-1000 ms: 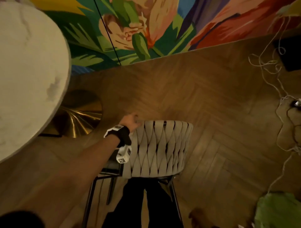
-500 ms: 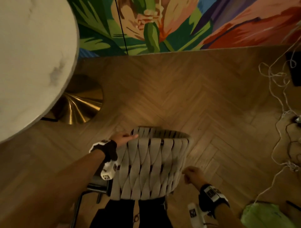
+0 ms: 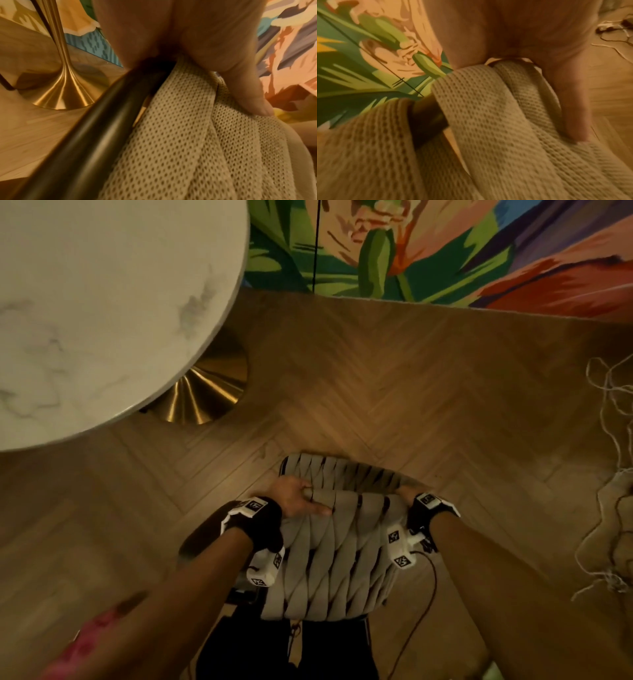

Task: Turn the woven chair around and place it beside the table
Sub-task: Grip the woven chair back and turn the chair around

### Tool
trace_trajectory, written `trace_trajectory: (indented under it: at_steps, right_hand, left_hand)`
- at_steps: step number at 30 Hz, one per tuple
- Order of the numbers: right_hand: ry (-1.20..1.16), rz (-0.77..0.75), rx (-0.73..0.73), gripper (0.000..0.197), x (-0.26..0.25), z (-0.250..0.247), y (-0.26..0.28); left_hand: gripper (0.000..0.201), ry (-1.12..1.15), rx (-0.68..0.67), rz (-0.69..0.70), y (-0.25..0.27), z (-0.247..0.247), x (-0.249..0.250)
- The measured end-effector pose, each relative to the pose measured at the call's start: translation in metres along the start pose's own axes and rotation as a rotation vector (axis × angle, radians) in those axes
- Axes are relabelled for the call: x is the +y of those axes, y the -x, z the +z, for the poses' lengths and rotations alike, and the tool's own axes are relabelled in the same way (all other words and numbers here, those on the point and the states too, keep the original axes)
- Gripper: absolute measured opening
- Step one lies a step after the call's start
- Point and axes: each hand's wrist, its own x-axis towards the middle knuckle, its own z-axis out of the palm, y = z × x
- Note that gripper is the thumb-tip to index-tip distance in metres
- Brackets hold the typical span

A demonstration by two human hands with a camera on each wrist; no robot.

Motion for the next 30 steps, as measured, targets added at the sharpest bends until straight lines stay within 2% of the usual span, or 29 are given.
trace_trajectory:
  at_steps: [2,4,5,7,9,12,14,17,19,21,25,27,30]
  right_hand:
    - [0.007,0.007,0.066,0.067,0.003,-0.006,0.006]
    - [0.024,-0.043,0.093,0.071,0.005,-0.013,0.006]
    - [0.014,-0.081,0.098,0.065,0.01,-0.019,0.001]
    - [-0.004,-0.147,0.127,0.052,0.017,-0.034,-0.008]
    - [-0.058,-0.169,0.161,0.056,-0.003,-0.053,0.049]
    - [-0.128,-0.202,0.2,0.053,-0.031,-0.084,0.113]
    - [-0.161,-0.288,0.239,0.054,-0.046,-0.107,0.143]
    - [-0.086,-0.348,0.34,0.053,-0.06,-0.131,0.191]
    - [-0.081,-0.382,0.383,0.039,-0.059,-0.14,0.216]
    - [-0.072,-0.42,0.421,0.03,-0.055,-0.137,0.232]
    - [-0.158,-0.387,0.418,0.029,-0.036,-0.105,0.231]
    - [-0.196,-0.363,0.415,0.022,-0.025,-0.084,0.225]
    - [-0.229,-0.282,0.375,0.022,-0.002,-0.051,0.206]
  left_hand:
    - [0.065,0.035,0.001,0.016,0.005,0.0,0.001]
    - [0.074,0.04,0.019,0.05,0.011,-0.003,0.001]
    - [0.077,0.035,0.015,0.072,0.013,-0.004,0.001]
    - [0.068,0.018,0.017,0.133,0.027,-0.011,0.015]
    - [0.055,0.048,0.018,0.195,0.042,-0.023,0.032]
    - [0.053,0.048,0.059,0.272,0.061,-0.045,0.056]
    - [0.062,0.033,0.111,0.345,0.07,-0.061,0.072]
    - [0.085,-0.052,0.219,0.418,0.079,-0.082,0.092]
    - [0.067,-0.117,0.261,0.483,0.088,-0.089,0.1]
    - [0.047,-0.17,0.31,0.553,0.098,-0.091,0.099]
    - [0.057,-0.414,0.263,0.524,0.093,-0.088,0.077]
    - [0.052,-0.516,0.216,0.486,0.083,-0.082,0.063]
    - [0.039,-0.634,0.131,0.457,0.075,-0.066,0.04]
